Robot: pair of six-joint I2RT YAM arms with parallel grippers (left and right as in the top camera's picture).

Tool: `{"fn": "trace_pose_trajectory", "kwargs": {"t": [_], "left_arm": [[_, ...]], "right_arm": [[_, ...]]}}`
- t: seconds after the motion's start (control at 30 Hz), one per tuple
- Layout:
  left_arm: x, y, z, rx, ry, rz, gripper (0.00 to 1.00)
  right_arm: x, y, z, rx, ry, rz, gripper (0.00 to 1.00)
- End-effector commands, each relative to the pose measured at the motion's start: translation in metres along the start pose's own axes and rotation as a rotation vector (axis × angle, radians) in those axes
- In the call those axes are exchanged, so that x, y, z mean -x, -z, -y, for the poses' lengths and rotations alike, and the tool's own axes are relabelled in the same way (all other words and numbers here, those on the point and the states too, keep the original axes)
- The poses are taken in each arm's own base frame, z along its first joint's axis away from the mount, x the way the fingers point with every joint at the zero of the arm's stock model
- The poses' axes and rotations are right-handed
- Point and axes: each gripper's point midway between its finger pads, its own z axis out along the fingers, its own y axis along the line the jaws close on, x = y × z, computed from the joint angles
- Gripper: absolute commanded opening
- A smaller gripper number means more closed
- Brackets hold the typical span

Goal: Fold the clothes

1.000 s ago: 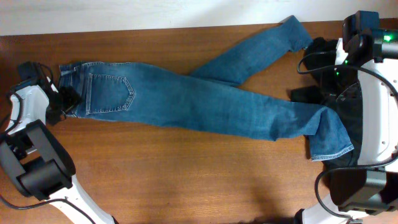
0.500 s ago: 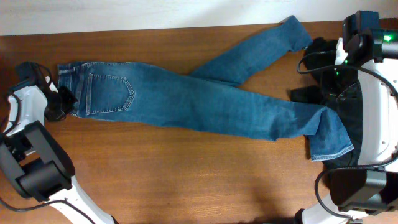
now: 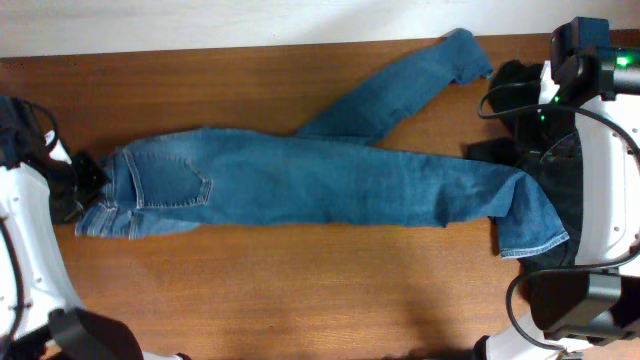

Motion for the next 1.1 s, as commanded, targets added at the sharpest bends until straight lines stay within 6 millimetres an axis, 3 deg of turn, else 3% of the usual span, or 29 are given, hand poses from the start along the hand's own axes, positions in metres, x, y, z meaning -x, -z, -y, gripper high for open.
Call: {"fn": "trace_pose_trajectory", "kwargs": {"t": [0.0,0.1,0.17,0.23,0.33,0.43,0.67,0.9,1.0,1.03,1.07], "left_arm": [[-0.023,0.032,-0.005,0.001,0.014,0.013,0.0],[-0.032,0.043,-0.004,-0.014,0.009,0.019,0.0],[-0.031,0.055,0.007,-0.083,-0.027,0.062,0.0],[-0.024,0.069,0.022,-0.165,-0.072,0.135,0.0],[-0.012,0.099,0.06,-0.376,-0.245,0.276,0.0],[-0.019,0.122,0.079,-0.495,-0.293,0.321,0.0],[-0.066,0.149,0.087,-0.622,-0.203,0.227,0.0],[-0.13,0.216,0.133,-1.108,-0.483,0.177,0.0],[-0.151,0.211,0.128,-1.102,-0.554,0.144,0.0],[-0.15,0.205,0.124,-1.061,-0.555,0.143,0.02],[-0.147,0.196,0.119,-0.996,-0.555,0.144,0.2]], "right_arm": [[0.0,-0.001,0.001,-0.009,-0.005,0.0,0.16],[0.0,-0.001,0.001,-0.009,-0.005,0.001,0.16],[0.0,-0.001,0.001,-0.009,-0.005,0.0,0.16],[0.0,-0.001,0.001,-0.009,-0.005,0.0,0.16],[0.0,-0.001,0.001,-0.009,-0.005,0.0,0.16],[0.0,-0.001,0.001,-0.009,-0.005,0.0,0.16],[0.001,-0.001,0.001,-0.009,-0.005,0.005,0.16],[0.002,-0.001,0.001,-0.009,-0.006,0.007,0.16],[0.002,-0.001,0.001,-0.009,-0.006,0.008,0.16],[0.002,-0.001,0.001,-0.009,-0.006,0.008,0.16],[0.002,-0.001,0.001,-0.009,-0.006,0.008,0.16]]}}
